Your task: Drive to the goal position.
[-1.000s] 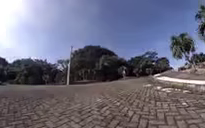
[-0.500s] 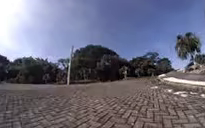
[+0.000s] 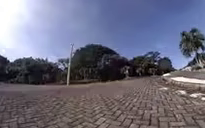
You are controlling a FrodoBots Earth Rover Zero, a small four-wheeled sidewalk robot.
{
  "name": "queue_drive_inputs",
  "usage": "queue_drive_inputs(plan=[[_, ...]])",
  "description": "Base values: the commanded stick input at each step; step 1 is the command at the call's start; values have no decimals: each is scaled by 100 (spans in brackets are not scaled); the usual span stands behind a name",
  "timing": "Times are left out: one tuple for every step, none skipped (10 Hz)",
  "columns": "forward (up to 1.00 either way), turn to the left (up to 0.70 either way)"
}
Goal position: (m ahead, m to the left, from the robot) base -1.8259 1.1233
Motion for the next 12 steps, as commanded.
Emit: queue_drive_inputs(plan=[[100, 0], [100, 0], [100, 0], [100, 0], [100, 0], [100, 0], [100, 0], [100, 0], [100, 0], [100, 0], [100, 0], [100, 0]])
